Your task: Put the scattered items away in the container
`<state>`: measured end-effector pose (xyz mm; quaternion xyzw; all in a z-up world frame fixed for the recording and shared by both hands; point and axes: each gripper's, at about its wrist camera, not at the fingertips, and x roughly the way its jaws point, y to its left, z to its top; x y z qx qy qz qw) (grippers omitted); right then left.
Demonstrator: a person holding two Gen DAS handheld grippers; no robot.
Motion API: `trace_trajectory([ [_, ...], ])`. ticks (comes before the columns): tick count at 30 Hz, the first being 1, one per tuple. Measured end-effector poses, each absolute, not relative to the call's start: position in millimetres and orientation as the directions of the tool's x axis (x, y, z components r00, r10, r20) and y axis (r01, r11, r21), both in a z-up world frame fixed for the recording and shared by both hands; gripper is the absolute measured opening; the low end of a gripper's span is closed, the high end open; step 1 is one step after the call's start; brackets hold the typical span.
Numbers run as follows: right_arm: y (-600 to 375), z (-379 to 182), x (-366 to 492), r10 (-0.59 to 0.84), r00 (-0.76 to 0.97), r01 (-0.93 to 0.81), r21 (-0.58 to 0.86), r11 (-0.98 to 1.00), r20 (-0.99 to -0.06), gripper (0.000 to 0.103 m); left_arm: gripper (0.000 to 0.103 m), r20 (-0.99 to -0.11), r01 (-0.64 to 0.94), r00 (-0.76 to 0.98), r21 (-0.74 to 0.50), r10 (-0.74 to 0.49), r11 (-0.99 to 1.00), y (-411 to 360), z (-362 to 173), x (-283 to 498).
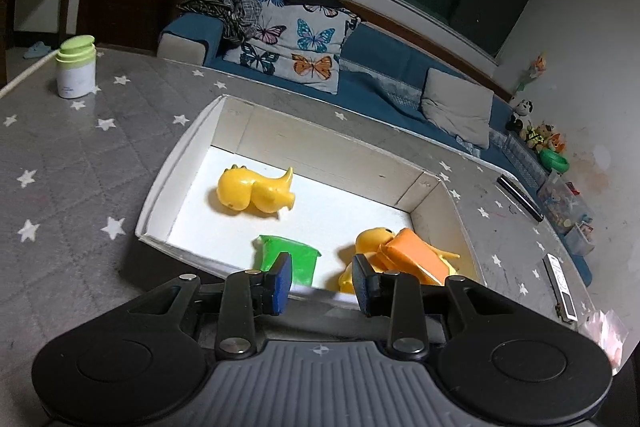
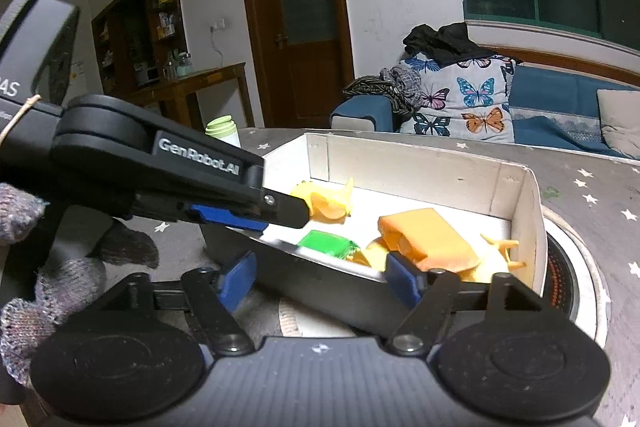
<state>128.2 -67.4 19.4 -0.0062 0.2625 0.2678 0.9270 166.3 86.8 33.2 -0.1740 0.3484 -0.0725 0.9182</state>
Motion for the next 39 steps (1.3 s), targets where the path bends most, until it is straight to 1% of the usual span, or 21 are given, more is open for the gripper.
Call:
trace_trajectory([
  [3, -71.2, 20.3, 121.8, 0.491, 0.722, -0.496, 0.130, 0.859, -0.487, 0.081, 0.036, -0.601, 0.016, 0.760, -0.363, -0.248, 0.931, 85.3, 35.8, 156.5],
  [4, -72.4, 20.7, 120.0, 0.492, 0.722, -0.494, 0.134, 0.859, -0.487, 0.084, 0.036, -0.597, 0.017, 0.764, -0.360, -0.244, 0.933, 84.5, 36.3, 153.5],
  [7, -75.4, 22.2, 113.3, 0.490, 0.725, -0.491, 0.135, 0.860, -0.484, 0.084, 0.036, -0.590, 0.023, 0.771, -0.352, -0.240, 0.936, 82.2, 37.0, 144.9],
  [10, -78.8, 22.7, 107.6, 0.489, 0.728, -0.488, 0.137, 0.862, -0.481, 0.090, 0.036, -0.586, 0.015, 0.780, -0.333, -0.219, 0.943, 81.3, 36.5, 136.0],
  [15, -86.2, 22.6, 100.9, 0.489, 0.729, -0.479, 0.153, 0.864, -0.479, 0.090, 0.036, -0.587, -0.008, 0.787, -0.321, -0.192, 0.947, 81.3, 33.5, 122.0],
  [16, -87.6, 22.6, 99.8, 0.489, 0.728, -0.478, 0.156, 0.864, -0.480, 0.094, 0.036, -0.588, -0.012, 0.788, -0.315, -0.185, 0.949, 80.9, 32.7, 119.4],
  [17, -89.0, 22.6, 98.1, 0.489, 0.728, -0.476, 0.158, 0.865, -0.480, 0.101, 0.036, -0.589, -0.016, 0.788, -0.310, -0.178, 0.951, 80.5, 31.8, 116.8],
  [19, -90.8, 22.8, 94.8, 0.486, 0.733, -0.475, 0.154, 0.867, -0.476, 0.103, 0.036, -0.593, -0.024, 0.789, -0.288, -0.159, 0.957, 78.7, 30.1, 111.9],
  [23, -93.2, 23.2, 85.6, 0.471, 0.741, -0.471, 0.129, 0.873, -0.478, 0.103, 0.036, -0.598, -0.045, 0.793, -0.239, -0.111, 0.970, 74.4, 25.7, 104.3],
  [26, -96.0, 22.3, 82.9, 0.467, 0.739, -0.461, 0.139, 0.876, -0.486, 0.103, 0.036, -0.601, -0.051, 0.795, -0.209, -0.087, 0.977, 72.0, 23.7, 99.9],
  [39, -104.5, 12.8, 74.0, 0.407, 0.767, -0.378, 0.164, 0.911, -0.496, 0.103, 0.036, -0.619, -0.082, 0.785, -0.136, -0.020, 0.987, 66.7, 18.4, 86.1],
])
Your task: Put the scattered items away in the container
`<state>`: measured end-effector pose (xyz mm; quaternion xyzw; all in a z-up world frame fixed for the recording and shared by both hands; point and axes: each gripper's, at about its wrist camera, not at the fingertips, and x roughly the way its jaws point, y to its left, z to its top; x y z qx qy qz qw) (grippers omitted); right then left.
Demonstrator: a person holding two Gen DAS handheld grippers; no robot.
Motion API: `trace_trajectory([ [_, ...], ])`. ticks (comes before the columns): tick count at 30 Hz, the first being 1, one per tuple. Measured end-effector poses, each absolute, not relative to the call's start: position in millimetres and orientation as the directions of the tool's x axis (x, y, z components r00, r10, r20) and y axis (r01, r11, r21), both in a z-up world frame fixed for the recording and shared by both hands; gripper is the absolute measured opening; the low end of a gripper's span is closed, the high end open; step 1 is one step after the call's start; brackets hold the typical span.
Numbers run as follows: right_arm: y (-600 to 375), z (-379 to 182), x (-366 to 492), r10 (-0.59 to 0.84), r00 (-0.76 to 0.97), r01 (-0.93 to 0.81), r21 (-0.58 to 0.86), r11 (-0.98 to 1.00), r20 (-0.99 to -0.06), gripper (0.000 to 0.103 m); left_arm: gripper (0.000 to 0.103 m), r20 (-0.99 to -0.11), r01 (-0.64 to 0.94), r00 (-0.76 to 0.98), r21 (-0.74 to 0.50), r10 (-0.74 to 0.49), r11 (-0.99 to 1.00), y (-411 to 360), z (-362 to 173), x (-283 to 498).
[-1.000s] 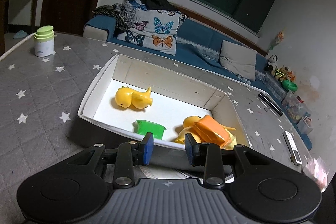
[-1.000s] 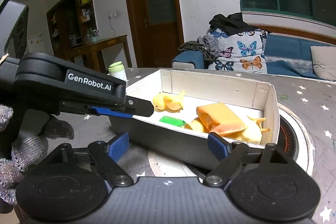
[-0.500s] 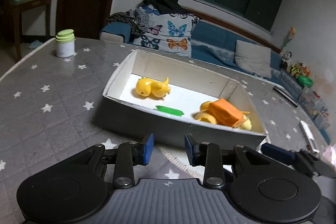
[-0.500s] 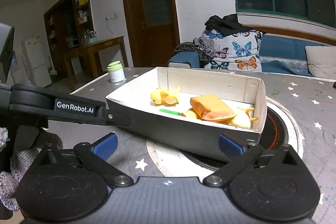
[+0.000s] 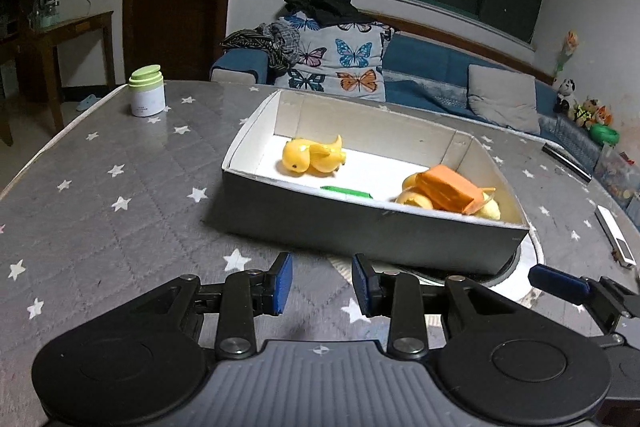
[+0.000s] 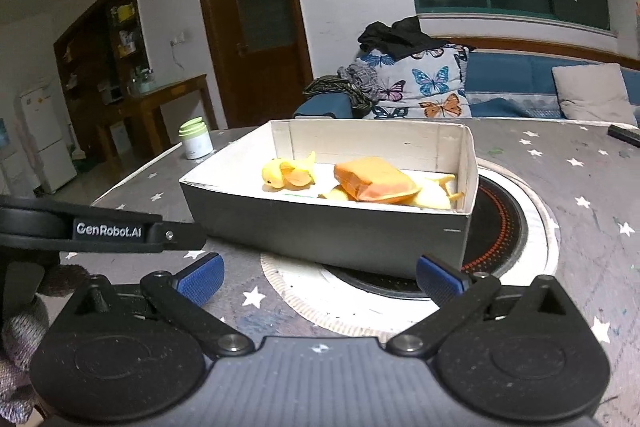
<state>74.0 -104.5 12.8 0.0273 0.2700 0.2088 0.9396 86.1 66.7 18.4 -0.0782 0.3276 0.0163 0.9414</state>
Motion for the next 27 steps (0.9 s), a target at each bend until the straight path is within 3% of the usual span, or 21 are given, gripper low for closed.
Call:
trace_trajectory([
  [27, -104.1, 9.1, 71.7, 0.378, 0.753, -0.362, 0.141, 0.921, -0.538, 0.103, 0.036, -0.628, -0.096, 0.777, -0.050, 0.043, 0.994, 54.5, 13.6, 79.1],
])
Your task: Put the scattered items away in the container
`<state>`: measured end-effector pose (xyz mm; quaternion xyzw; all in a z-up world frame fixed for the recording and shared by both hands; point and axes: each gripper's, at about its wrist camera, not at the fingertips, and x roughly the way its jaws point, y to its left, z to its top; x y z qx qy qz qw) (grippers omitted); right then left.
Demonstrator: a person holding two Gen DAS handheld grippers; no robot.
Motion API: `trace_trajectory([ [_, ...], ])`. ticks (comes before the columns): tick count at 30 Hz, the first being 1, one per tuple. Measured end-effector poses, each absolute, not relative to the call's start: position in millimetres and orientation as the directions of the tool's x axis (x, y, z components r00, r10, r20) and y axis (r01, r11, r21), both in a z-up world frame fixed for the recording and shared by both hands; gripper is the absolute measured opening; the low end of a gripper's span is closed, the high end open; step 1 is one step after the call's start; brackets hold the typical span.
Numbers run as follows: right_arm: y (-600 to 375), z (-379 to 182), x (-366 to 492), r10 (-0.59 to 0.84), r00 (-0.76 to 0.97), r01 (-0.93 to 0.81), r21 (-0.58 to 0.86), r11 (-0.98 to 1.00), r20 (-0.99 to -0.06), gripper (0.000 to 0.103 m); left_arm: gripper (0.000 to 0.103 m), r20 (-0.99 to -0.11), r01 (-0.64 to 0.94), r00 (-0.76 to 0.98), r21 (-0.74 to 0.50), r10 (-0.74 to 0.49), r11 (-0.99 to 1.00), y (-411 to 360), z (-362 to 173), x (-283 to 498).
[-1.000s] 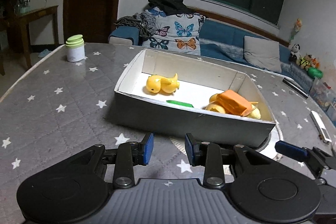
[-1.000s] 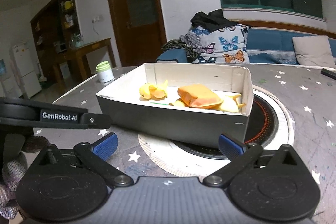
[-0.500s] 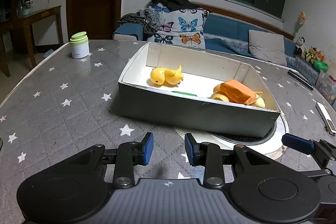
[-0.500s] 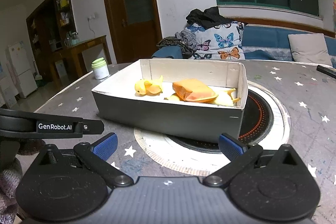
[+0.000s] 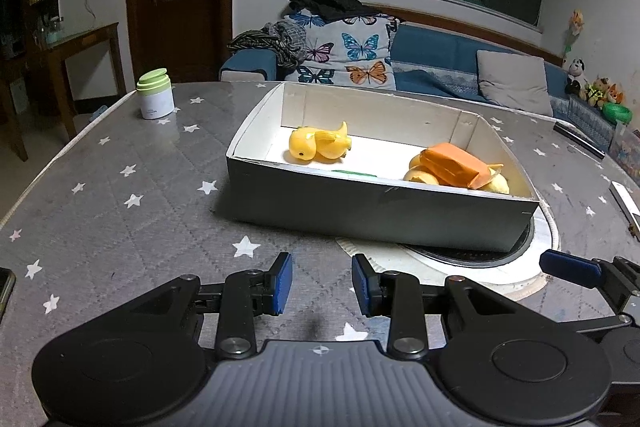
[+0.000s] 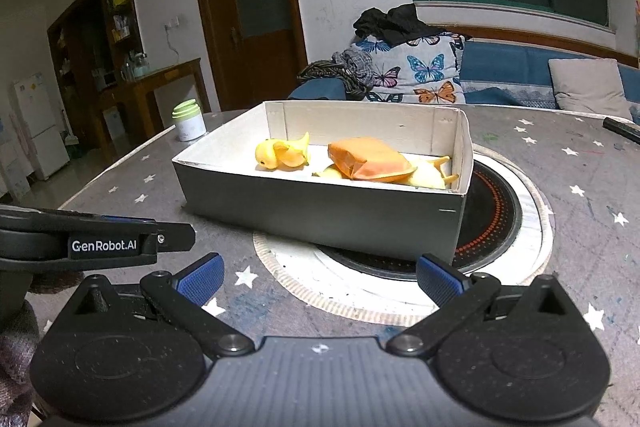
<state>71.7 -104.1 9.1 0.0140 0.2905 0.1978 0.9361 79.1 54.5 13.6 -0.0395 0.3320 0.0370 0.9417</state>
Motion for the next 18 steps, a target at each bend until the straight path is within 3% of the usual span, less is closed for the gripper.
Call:
trace_trajectory([
  [18, -104.2, 7.1, 77.8, 0.341, 0.740, -0.343, 0.111, 0.933, -0.580, 0.103, 0.036, -0.640, -0.087, 0.768, -0.043, 0.040, 0.995, 52.8, 12.8, 83.1],
])
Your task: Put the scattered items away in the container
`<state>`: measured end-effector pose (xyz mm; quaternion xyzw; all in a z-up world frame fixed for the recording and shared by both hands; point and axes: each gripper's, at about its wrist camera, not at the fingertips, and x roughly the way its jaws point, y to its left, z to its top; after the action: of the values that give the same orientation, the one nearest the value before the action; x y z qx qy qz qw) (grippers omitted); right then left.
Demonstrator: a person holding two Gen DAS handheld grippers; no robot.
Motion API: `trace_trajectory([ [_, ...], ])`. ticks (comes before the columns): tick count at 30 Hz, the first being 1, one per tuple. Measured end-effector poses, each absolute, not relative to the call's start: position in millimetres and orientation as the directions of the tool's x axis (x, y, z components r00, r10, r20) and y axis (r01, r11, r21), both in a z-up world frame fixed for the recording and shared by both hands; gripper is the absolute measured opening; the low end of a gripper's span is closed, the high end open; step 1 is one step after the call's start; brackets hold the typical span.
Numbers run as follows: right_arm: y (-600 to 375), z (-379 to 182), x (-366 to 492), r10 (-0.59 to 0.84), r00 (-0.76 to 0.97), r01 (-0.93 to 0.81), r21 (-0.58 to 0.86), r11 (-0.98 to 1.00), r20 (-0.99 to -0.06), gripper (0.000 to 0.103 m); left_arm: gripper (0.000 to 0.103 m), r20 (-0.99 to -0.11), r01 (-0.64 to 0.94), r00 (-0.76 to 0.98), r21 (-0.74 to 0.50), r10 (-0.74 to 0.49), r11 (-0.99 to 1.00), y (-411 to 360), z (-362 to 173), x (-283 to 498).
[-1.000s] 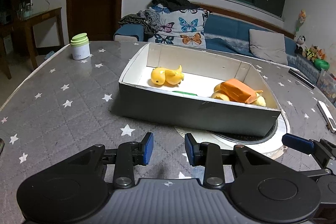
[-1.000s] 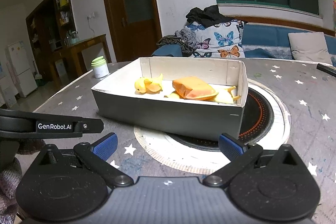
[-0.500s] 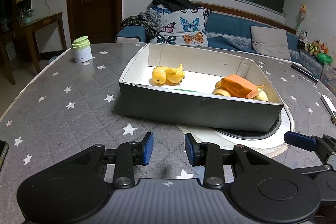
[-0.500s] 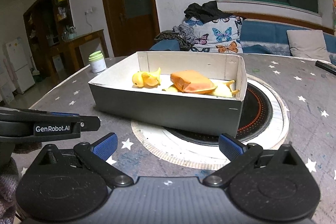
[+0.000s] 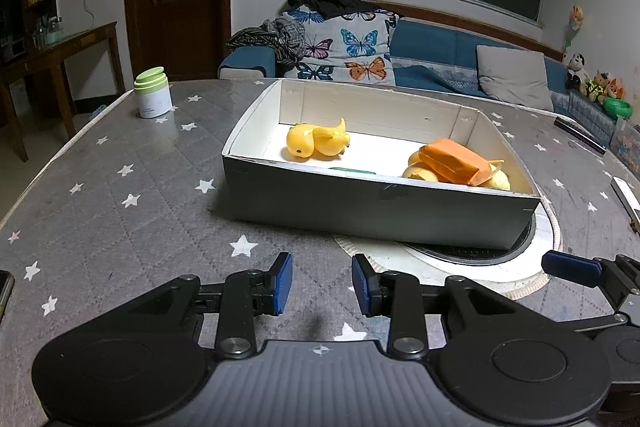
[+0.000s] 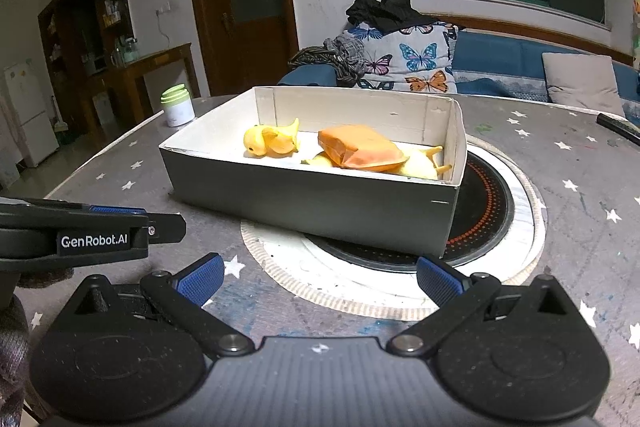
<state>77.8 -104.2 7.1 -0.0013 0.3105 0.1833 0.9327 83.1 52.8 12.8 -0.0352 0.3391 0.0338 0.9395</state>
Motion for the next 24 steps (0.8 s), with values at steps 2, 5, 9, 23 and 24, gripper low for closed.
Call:
trace_trajectory([
  [2, -104.5, 6.8, 79.0, 0.339, 0.738, -0.340, 0.112, 0.934, -0.583, 0.103, 0.036, -0.642, -0.086, 0.766, -0.041, 0.039, 0.995, 52.0, 12.5, 84.4],
  [5, -104.8, 6.0, 81.1, 0.335, 0.736, -0.337, 0.111, 0.935, -0.589, 0.103, 0.036, -0.645, -0.084, 0.763, -0.037, 0.040, 0.996, 50.9, 11.7, 86.8],
  [9, -104.9, 4.6, 84.5, 0.332, 0.732, -0.333, 0.112, 0.936, -0.595, 0.103, 0.036, -0.648, -0.081, 0.761, -0.034, 0.040, 0.996, 50.2, 10.9, 90.1],
  [23, -102.1, 4.0, 97.8, 0.325, 0.731, -0.326, 0.111, 0.939, -0.600, 0.103, 0.036, -0.652, -0.060, 0.757, 0.007, 0.050, 0.998, 49.7, 16.1, 103.4],
  [24, -101.4, 3.6, 98.2, 0.325, 0.729, -0.327, 0.111, 0.938, -0.602, 0.103, 0.036, -0.652, -0.061, 0.756, 0.011, 0.053, 0.998, 50.2, 16.3, 103.6],
])
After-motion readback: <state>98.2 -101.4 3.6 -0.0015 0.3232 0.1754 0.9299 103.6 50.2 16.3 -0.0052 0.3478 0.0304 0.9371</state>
